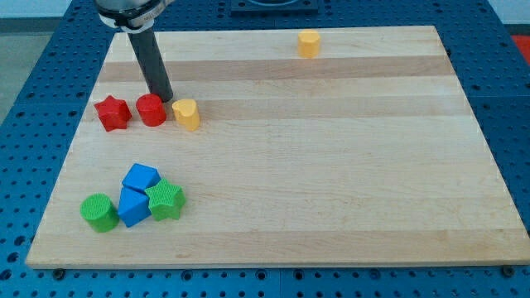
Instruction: Push the yellow hexagon towards the yellow heart
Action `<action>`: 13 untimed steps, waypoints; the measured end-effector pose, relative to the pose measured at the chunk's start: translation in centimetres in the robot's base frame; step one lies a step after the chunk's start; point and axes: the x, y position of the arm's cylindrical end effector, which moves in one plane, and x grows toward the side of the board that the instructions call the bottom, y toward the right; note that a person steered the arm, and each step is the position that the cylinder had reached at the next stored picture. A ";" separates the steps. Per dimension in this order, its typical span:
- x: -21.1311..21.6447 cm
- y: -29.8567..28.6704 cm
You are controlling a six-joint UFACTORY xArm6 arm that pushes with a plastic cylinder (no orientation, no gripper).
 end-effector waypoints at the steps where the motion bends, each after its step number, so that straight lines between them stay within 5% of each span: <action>1: 0.3 0.0; 4: -0.5 -0.1; 6: -6.7 1.5; 9: -15.7 14.4; 11: -16.3 23.3; 13: -13.6 25.1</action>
